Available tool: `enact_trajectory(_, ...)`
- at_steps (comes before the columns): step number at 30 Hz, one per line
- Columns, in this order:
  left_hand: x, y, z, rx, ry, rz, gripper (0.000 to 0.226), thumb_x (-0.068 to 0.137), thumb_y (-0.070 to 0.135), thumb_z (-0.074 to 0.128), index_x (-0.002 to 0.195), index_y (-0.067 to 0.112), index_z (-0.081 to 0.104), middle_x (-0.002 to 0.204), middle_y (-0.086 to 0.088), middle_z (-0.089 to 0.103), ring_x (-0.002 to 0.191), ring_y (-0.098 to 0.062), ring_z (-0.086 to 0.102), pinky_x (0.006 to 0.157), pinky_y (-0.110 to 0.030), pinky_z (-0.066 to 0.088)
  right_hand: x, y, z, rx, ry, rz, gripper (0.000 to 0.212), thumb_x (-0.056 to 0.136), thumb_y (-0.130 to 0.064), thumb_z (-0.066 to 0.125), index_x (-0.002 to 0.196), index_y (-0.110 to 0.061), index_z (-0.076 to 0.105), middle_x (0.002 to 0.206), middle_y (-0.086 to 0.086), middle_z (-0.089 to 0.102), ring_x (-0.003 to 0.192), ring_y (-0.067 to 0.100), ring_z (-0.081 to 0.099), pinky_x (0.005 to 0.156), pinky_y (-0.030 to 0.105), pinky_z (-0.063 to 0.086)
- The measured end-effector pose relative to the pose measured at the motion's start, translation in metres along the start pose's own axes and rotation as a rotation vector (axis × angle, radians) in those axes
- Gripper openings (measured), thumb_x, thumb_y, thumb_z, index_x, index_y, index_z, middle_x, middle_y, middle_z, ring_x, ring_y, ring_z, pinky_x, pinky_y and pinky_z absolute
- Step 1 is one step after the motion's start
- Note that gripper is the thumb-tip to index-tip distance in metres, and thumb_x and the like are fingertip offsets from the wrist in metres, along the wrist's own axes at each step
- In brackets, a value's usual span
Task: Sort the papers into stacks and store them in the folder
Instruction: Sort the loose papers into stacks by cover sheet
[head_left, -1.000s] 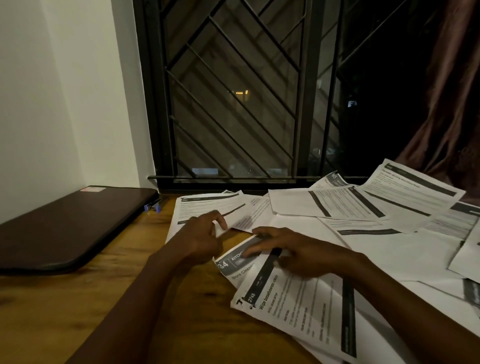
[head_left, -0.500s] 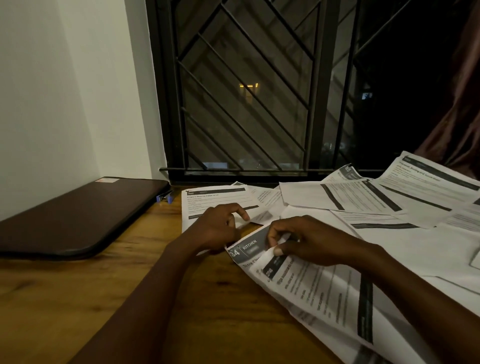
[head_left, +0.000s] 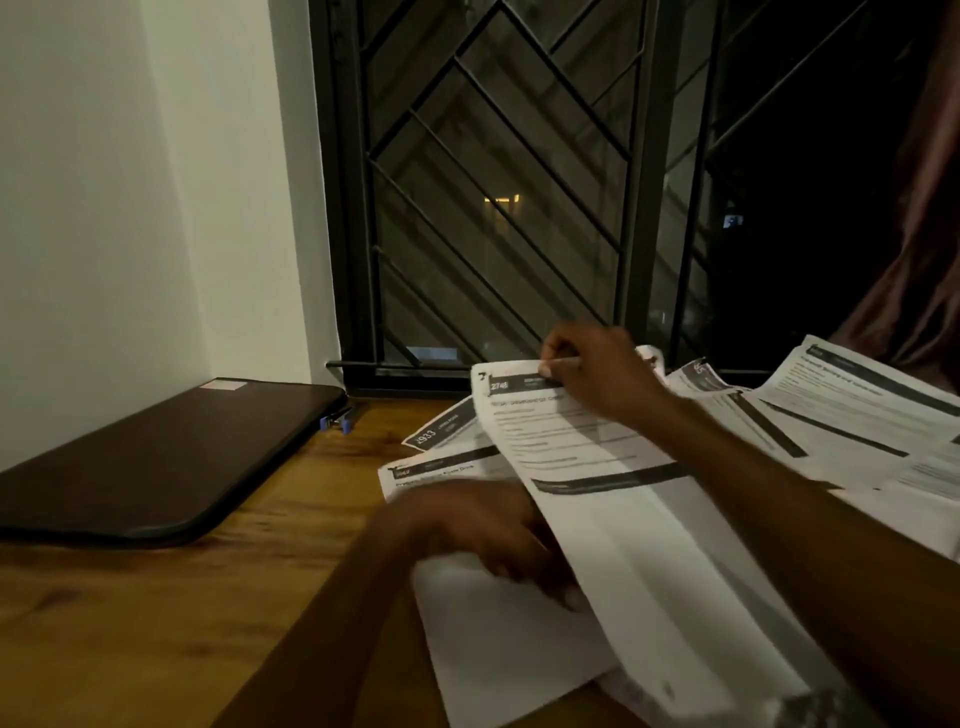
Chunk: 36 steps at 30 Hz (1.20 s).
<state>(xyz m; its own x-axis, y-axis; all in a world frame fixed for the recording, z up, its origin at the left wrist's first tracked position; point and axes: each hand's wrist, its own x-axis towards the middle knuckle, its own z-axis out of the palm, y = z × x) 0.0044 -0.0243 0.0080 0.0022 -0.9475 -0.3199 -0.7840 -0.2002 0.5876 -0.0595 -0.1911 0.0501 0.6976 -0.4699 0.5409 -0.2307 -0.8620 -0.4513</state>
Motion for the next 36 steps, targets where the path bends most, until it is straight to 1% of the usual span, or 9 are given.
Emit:
enact_trajectory(3,-0.026,-0.048,-0.031,-0.284,0.202,-0.047,0.021,0.088,0.022,0.069,0.097,0.003,0.068,0.068,0.003,0.067,0.052,-0.008,0.050,0.048,-0.017,0.037,0.004,0.004,0.038,-0.021,-0.076,0.017,0.012,0.089,-0.016,0.060,0.080,-0.023,0.061,0.084,-0.001,0.064,0.082,0.015,0.061,0.080,0.042,0.054)
enact_trajectory(6,-0.024,-0.095,-0.044,-0.340,0.765,-0.311,0.020,0.091,0.026,0.067,0.097,0.007,0.067,0.085,-0.008,0.070,0.058,-0.012,0.057,0.055,-0.024,0.048,0.001,-0.002,0.070,-0.022,-0.128,0.015,0.008,0.090,-0.020,0.060,0.083,-0.022,0.063,0.089,-0.004,0.065,0.087,0.012,0.060,0.081,0.039,0.052)
enact_trajectory(8,-0.014,-0.099,-0.041,-0.422,0.908,-0.398,0.024,0.091,0.034,0.066,0.093,0.010,0.061,0.087,-0.009,0.066,0.074,-0.022,0.064,0.072,-0.035,0.058,-0.004,-0.009,0.085,-0.018,-0.130,-0.003,0.005,0.091,-0.022,0.059,0.088,-0.020,0.063,0.097,-0.002,0.065,0.092,0.014,0.060,0.078,0.031,0.048)
enact_trajectory(16,-0.003,-0.099,-0.037,-0.360,0.991,-0.414,0.048,0.079,0.033,0.079,0.110,0.011,0.050,0.102,-0.004,0.057,0.090,-0.019,0.056,0.070,-0.027,0.049,-0.018,0.026,0.050,-0.350,-0.210,0.316,0.066,0.088,-0.034,0.063,0.144,-0.023,0.031,0.153,0.008,0.023,0.137,0.033,0.027,0.107,0.047,0.033)
enact_trajectory(20,-0.001,-0.091,-0.033,-0.440,0.927,-0.377,0.055,0.074,0.029,0.083,0.114,0.009,0.051,0.109,-0.013,0.063,0.100,-0.029,0.064,0.083,-0.042,0.057,-0.032,0.055,0.020,-0.319,-0.287,0.371,0.090,0.079,-0.047,0.072,0.149,-0.023,0.020,0.157,0.009,0.018,0.141,0.033,0.024,0.111,0.043,0.028)
enact_trajectory(24,-0.001,-0.081,-0.031,-0.626,0.902,-0.348,0.051,0.076,0.025,0.082,0.112,0.011,0.049,0.107,-0.014,0.063,0.084,-0.022,0.062,0.058,-0.032,0.051,-0.054,0.062,0.015,-0.347,-0.481,0.443,0.099,0.078,-0.058,0.066,0.151,-0.019,0.012,0.148,0.009,0.038,0.131,0.028,0.042,0.102,0.034,0.037)
enact_trajectory(29,-0.001,-0.080,-0.027,-0.933,0.963,-0.283,0.050,0.082,0.021,0.077,0.120,0.007,0.047,0.106,-0.021,0.067,0.089,-0.029,0.064,0.072,-0.039,0.052,-0.062,0.064,0.039,-0.371,-0.401,0.449,0.102,0.071,-0.075,0.059,0.148,-0.024,0.017,0.149,0.007,0.036,0.135,0.030,0.035,0.110,0.047,0.031)
enact_trajectory(32,0.000,-0.078,-0.026,-0.972,0.913,-0.282,0.034,0.085,0.022,0.074,0.104,0.008,0.051,0.089,-0.015,0.065,0.079,-0.024,0.062,0.073,-0.037,0.054,-0.066,0.056,0.055,-0.335,-0.326,0.433,0.094,0.075,-0.070,0.059,0.146,-0.023,0.020,0.146,0.008,0.033,0.135,0.029,0.030,0.108,0.045,0.031)
enact_trajectory(36,0.005,-0.082,-0.026,-0.960,0.928,-0.281,0.026,0.083,0.018,0.075,0.096,0.009,0.055,0.099,-0.014,0.063,0.085,-0.025,0.061,0.080,-0.040,0.056,-0.061,0.052,0.056,-0.223,-0.365,0.446,0.084,0.080,-0.058,0.064,0.145,-0.024,0.023,0.147,0.008,0.034,0.132,0.026,0.038,0.100,0.035,0.039)
